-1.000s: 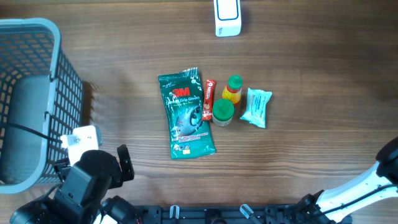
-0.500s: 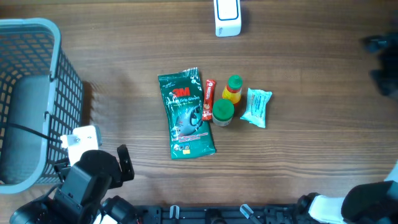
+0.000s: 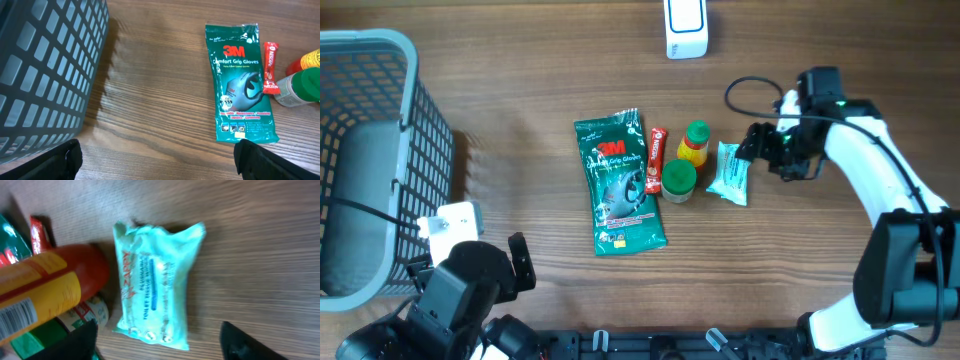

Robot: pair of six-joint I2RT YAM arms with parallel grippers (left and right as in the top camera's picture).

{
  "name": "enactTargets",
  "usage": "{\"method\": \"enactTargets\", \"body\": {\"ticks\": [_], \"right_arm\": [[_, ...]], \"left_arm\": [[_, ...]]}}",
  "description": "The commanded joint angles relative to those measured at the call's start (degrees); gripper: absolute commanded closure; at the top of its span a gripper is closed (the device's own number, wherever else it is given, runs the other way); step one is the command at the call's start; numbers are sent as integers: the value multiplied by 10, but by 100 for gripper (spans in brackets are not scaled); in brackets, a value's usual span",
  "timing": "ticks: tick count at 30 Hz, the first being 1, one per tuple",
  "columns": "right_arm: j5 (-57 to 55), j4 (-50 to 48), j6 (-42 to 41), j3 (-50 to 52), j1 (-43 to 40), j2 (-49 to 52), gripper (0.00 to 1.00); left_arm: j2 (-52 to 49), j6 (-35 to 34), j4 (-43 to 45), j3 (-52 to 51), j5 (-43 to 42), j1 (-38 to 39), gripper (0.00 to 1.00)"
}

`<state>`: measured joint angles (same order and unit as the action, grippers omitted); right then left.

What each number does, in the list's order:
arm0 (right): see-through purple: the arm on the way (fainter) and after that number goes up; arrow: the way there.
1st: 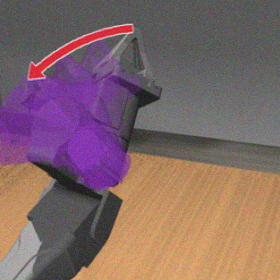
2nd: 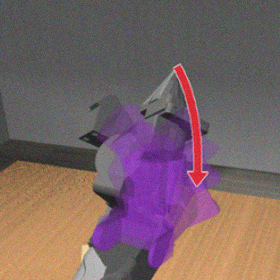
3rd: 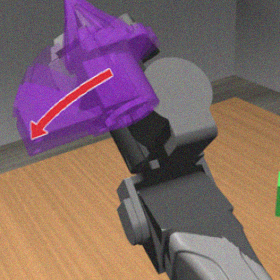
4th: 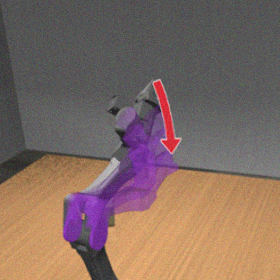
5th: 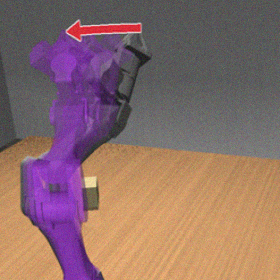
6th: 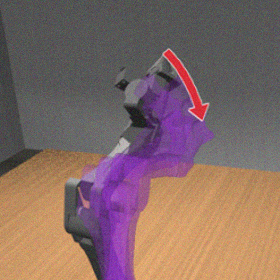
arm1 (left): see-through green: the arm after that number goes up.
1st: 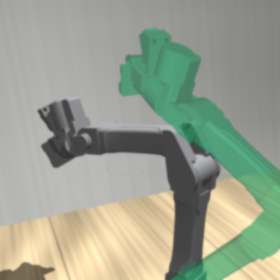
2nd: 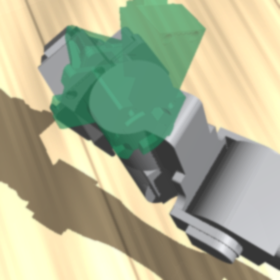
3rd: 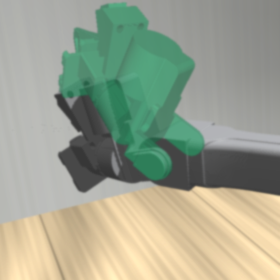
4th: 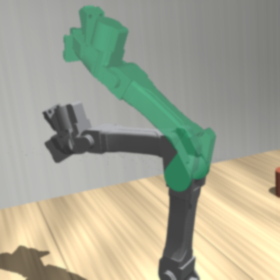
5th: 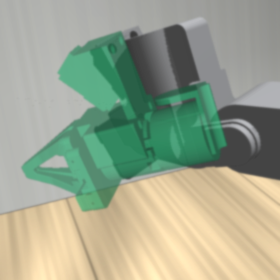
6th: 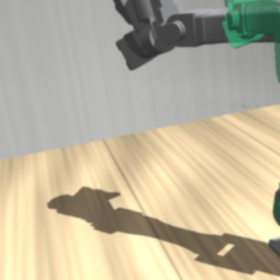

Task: Scan the item barcode
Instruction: 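Lower the right gripper onto the mint wipes pack and grasp it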

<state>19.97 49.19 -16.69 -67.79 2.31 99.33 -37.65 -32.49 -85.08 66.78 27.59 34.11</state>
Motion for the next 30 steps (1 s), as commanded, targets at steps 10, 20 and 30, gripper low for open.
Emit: {"method": "enactTargets", "body": {"ticks": [10, 20, 30], "right_arm": [[-76, -66, -122, 9, 68, 27, 89], [-84, -73, -118, 9, 68, 195, 68], [-198, 2, -120, -3, 66, 204, 48]], "left_arm": [[0, -10, 1, 7, -1, -3, 0], [0, -10, 1, 7, -1, -3, 0], [0, -10, 1, 7, -1, -3, 0]]}}
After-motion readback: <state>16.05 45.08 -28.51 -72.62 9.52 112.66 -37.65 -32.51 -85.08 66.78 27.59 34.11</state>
